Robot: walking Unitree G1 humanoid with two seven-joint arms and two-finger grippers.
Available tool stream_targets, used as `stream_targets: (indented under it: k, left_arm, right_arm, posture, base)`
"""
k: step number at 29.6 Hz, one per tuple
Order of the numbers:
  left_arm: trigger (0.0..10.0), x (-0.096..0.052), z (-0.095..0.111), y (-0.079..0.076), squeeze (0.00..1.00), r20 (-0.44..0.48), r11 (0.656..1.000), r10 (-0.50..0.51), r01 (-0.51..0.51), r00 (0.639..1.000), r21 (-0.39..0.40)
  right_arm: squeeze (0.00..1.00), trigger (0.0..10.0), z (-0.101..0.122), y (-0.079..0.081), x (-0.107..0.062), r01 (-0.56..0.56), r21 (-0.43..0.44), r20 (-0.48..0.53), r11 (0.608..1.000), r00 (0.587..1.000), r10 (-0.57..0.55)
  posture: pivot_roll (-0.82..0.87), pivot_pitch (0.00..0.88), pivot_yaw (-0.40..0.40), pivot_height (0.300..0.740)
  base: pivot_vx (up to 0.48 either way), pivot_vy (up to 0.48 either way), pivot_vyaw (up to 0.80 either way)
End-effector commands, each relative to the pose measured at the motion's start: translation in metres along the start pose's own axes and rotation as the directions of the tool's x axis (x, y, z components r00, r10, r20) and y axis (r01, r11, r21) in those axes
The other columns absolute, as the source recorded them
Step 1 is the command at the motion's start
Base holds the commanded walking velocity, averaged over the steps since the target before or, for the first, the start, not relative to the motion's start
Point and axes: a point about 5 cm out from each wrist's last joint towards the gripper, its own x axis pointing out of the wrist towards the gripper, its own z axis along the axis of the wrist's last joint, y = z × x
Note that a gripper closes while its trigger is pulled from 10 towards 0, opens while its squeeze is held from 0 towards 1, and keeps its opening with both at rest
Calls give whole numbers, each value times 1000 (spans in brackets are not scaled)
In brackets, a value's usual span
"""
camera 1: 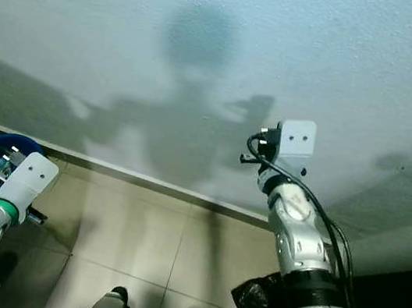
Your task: Clothes washing
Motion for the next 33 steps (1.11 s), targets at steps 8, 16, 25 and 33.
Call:
stream_targets:
  k: [8, 16, 25, 33]
  left_arm:
    - [10000, -10, -23, 5, 0, -86, 1000, 12, -14, 996, -23]
    - [10000, -12, -23, 4, 0, -78, 1000, 12, -13, 997, -21]
    - [10000, -14, -24, 3, 0, -73, 1000, 11, -12, 997, -20]
    - [10000, -14, -24, 4, 0, -72, 1000, 11, -12, 997, -19]
  right_arm:
    - [0, 10000, -11, -19, -16, 93, -2, -24, 996, 995, -93]
    - [0, 10000, -10, -22, -19, 107, -2, -22, 994, 994, -107]
    - [0, 10000, -5, -18, -14, 91, -3, -18, 996, 996, -91]
    - [0, 10000, -2, -16, -13, 84, -3, -14, 996, 996, -84]
  posture:
    - [61, 134, 19, 740]
    - [58, 146, 18, 740]
    - [72, 151, -1, 740]
    - [49, 150, 7, 740]
  base:
    - [0, 0, 0]
    - [0, 0, 0]
    - [0, 0, 0]
    - [0, 0, 0]
